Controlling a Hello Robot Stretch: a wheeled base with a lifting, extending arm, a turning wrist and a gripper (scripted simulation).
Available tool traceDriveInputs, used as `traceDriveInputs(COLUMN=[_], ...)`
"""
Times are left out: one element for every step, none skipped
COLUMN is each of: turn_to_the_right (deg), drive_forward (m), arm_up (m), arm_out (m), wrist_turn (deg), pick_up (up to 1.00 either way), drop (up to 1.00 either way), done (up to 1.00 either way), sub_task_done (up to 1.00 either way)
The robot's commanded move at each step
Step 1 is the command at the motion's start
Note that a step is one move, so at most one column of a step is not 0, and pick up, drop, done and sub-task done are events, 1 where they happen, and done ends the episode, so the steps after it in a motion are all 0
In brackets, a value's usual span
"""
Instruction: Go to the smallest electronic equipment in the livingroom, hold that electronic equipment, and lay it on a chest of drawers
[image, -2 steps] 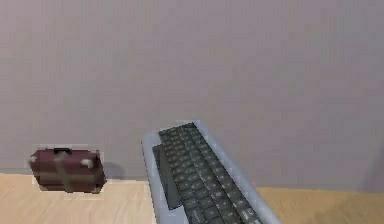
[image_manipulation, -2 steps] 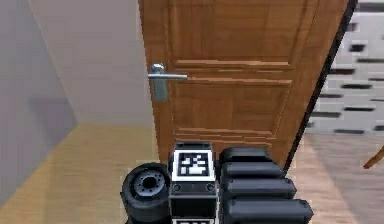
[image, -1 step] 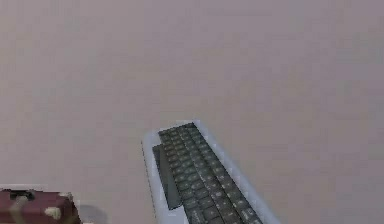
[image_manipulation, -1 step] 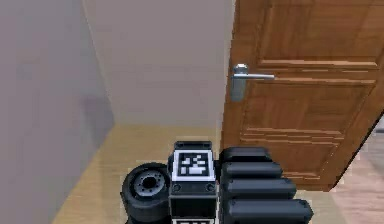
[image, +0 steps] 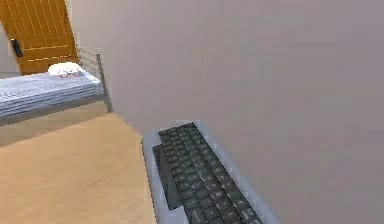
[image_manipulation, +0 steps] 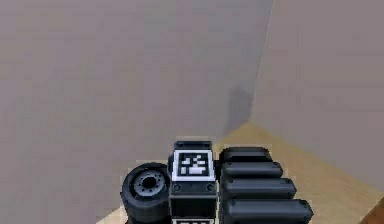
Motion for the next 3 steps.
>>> traceDriveInputs(turn_to_the_right=[-15.0,0.0,-18.0], drive_forward=[0.00,0.35,0.00], arm_up=[0.00,0.00,0.00], arm_out=[0.00,0.00,0.00], wrist_turn=[0.0,0.0,0.0], pick_up=[0.00,0.00,0.00], drop=[0.00,0.00,0.00], done=[0.00,0.00,0.00], sub_task_done=[0.00,0.00,0.00])
